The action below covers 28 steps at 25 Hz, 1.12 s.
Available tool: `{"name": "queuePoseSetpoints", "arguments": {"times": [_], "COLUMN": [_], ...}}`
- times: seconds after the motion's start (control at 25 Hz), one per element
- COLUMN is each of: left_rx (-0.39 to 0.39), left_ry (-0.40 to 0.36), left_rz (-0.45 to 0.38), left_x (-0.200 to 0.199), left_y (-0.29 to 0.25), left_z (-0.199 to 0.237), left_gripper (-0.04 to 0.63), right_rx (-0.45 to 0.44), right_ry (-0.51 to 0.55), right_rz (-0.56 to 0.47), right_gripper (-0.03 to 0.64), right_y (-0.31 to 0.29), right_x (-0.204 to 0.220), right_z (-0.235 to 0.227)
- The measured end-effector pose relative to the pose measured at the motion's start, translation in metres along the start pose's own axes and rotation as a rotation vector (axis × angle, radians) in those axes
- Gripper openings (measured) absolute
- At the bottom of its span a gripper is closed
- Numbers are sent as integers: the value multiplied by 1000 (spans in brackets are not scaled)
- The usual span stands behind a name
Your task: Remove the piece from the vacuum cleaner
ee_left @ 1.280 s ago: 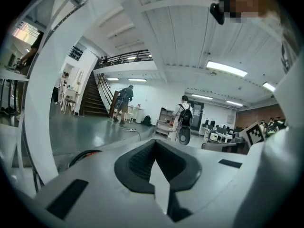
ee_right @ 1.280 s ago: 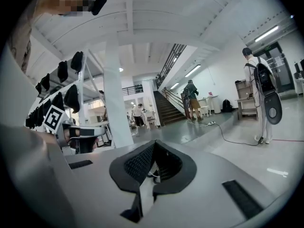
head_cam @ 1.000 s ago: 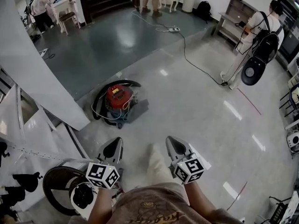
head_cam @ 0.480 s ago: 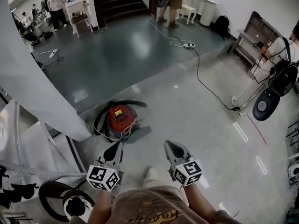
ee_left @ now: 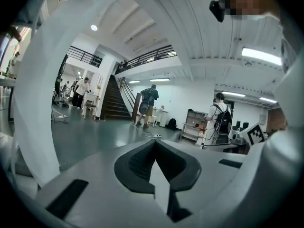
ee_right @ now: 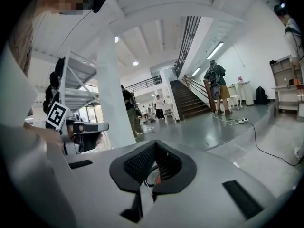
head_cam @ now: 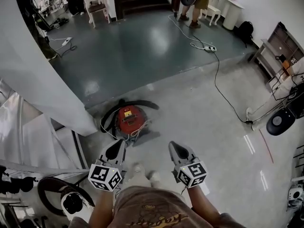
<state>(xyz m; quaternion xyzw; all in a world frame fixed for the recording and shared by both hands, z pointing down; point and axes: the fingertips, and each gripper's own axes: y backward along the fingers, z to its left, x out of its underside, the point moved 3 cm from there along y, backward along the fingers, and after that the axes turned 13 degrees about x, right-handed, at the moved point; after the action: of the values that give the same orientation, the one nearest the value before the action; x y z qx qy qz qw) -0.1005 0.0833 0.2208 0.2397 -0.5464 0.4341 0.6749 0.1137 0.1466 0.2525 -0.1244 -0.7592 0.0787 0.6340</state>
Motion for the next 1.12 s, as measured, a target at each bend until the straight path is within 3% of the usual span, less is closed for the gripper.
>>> {"name": "queuePoseSetpoints", "arguments": {"times": [0.48,0.72,1.0,1.04,1.08,1.12], "left_rx": [41,83,55,46,43,47], "left_ry": [14,-33,-21,-14,-4,8], "left_rz": [8,12,-31,-43,-50,-56], "left_x": [-6,-16,-26,-28,-29,-29], "left_y": [-23,-33,-40,-41,-41,-41], "left_z": [45,54,57,58,58,57], "left_gripper": [2,2,3,5,34,96], "right_rx": [0,14,-34,-44,-57,-69], "right_ry": [8,7,-2,0,2,7], "right_rz": [-14,-39,-57,-52,-43,-35], "right_gripper": [0,0,2,36,116,163], "right_y": [-53,-72,-79,-81,-82,-82], "right_x": [-18,-28,-39,-40,-40,-40], "right_z": [16,20,18,17,15,14]}}
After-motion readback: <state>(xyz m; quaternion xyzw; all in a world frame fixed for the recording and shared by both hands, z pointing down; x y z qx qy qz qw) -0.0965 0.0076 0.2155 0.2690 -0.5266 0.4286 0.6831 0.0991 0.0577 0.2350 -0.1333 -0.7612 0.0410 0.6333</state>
